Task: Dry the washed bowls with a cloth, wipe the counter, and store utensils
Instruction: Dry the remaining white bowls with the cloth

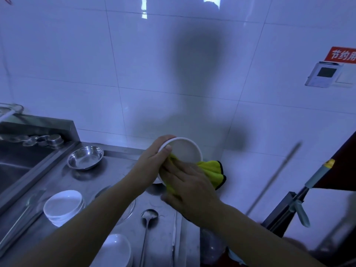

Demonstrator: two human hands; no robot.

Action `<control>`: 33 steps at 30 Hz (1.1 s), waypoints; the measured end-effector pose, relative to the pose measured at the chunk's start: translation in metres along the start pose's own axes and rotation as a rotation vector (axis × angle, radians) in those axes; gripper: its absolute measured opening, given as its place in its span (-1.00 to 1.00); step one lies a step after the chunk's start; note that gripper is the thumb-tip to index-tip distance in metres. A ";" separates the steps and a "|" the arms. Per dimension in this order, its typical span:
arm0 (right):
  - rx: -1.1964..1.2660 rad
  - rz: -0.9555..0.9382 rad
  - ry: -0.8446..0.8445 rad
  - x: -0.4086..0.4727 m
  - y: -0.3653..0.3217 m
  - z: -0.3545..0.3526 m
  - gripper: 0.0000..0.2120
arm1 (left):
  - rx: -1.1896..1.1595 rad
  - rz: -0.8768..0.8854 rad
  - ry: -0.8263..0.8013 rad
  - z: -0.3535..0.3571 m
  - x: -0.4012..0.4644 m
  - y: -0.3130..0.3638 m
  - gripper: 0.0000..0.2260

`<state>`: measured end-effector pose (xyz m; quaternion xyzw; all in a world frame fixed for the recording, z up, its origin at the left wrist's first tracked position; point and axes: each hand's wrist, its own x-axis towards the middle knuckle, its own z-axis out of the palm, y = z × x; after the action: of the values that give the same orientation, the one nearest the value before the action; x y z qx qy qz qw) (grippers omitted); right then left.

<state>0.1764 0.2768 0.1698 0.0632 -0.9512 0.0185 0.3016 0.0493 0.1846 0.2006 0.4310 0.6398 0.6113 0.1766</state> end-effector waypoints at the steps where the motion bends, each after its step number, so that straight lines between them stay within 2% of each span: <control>1: -0.031 -0.050 -0.013 -0.005 0.004 0.001 -0.45 | 0.017 -0.006 -0.016 -0.002 0.000 0.000 -0.72; 2: -0.077 -0.111 -0.012 -0.010 0.011 0.001 -0.48 | 0.033 -0.021 -0.034 -0.004 -0.001 0.000 -0.73; 4: -0.167 -0.273 0.026 -0.019 0.030 -0.003 -0.68 | 0.077 -0.058 -0.088 -0.008 -0.001 0.001 -0.73; 6: -0.239 -0.458 0.043 -0.023 0.047 -0.010 -0.80 | 0.139 -0.117 -0.218 -0.010 0.000 0.006 -0.68; 9: -0.269 -0.637 0.092 -0.022 0.057 -0.015 -0.87 | 0.162 -0.325 -0.444 -0.013 0.006 0.022 -0.60; 11: -0.270 -0.607 0.141 -0.021 0.056 -0.015 -0.87 | 0.151 -0.366 -0.412 -0.016 0.008 0.029 -0.61; 14: -0.300 -0.380 0.213 -0.019 0.050 -0.015 -0.87 | -0.004 -0.347 -0.207 -0.009 0.001 0.023 -0.64; 17: -0.285 -0.177 0.292 -0.018 0.036 -0.007 -0.85 | 0.066 -0.238 -0.022 0.013 -0.011 0.009 -0.64; 19: -0.248 -0.127 0.306 -0.020 0.024 0.004 -0.86 | 0.071 -0.208 0.058 0.019 -0.013 0.008 -0.74; 22: -0.188 -0.234 0.298 -0.024 0.026 0.002 -0.88 | 0.021 -0.201 0.003 0.009 -0.008 0.012 -0.67; 24: -0.191 -0.407 0.242 -0.026 0.036 -0.007 -0.91 | 0.097 -0.218 -0.150 -0.003 -0.005 0.012 -0.60; 26: -0.207 -0.536 0.170 -0.026 0.045 -0.013 -0.89 | 0.192 -0.308 -0.311 -0.011 -0.002 0.012 -0.54; 29: -0.190 -0.529 0.106 -0.022 0.050 -0.015 -0.84 | 0.204 -0.430 -0.323 -0.015 0.003 0.011 -0.62; 31: -0.174 -0.466 0.068 -0.019 0.054 -0.016 -0.86 | 0.426 -0.310 -0.301 -0.017 0.004 0.009 -0.61; 33: -0.136 -0.382 0.025 -0.018 0.059 -0.020 -0.91 | 0.771 -0.062 -0.186 -0.019 -0.001 0.008 -0.49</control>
<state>0.1945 0.3383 0.1761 0.2215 -0.9171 -0.1027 0.3152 0.0379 0.1708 0.2119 0.4994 0.8165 0.2793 0.0775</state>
